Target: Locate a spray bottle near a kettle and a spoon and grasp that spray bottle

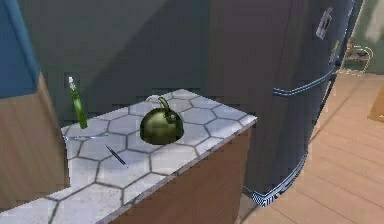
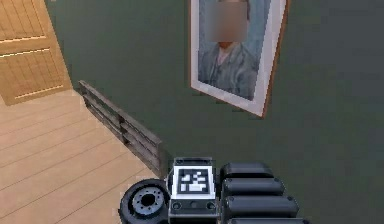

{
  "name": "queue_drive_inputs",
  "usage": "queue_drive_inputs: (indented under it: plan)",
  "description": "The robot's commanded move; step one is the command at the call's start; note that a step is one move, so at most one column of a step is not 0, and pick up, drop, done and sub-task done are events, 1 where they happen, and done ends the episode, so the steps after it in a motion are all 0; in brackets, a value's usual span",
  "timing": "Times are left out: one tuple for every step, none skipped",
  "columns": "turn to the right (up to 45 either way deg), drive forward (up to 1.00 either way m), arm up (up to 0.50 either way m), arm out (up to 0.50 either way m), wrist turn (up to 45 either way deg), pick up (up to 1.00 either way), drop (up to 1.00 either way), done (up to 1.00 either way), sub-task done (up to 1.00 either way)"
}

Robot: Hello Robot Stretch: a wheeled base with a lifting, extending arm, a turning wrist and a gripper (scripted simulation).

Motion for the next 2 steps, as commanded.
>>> queue_drive_inputs:
  plan:
    - [-45.0,0.0,0.0,0.0,0.0,0.0,0.0,0.0,0.0]
    - [-45.0,0.0,0.0,0.0,0.0,0.0,0.0,0.0,0.0]
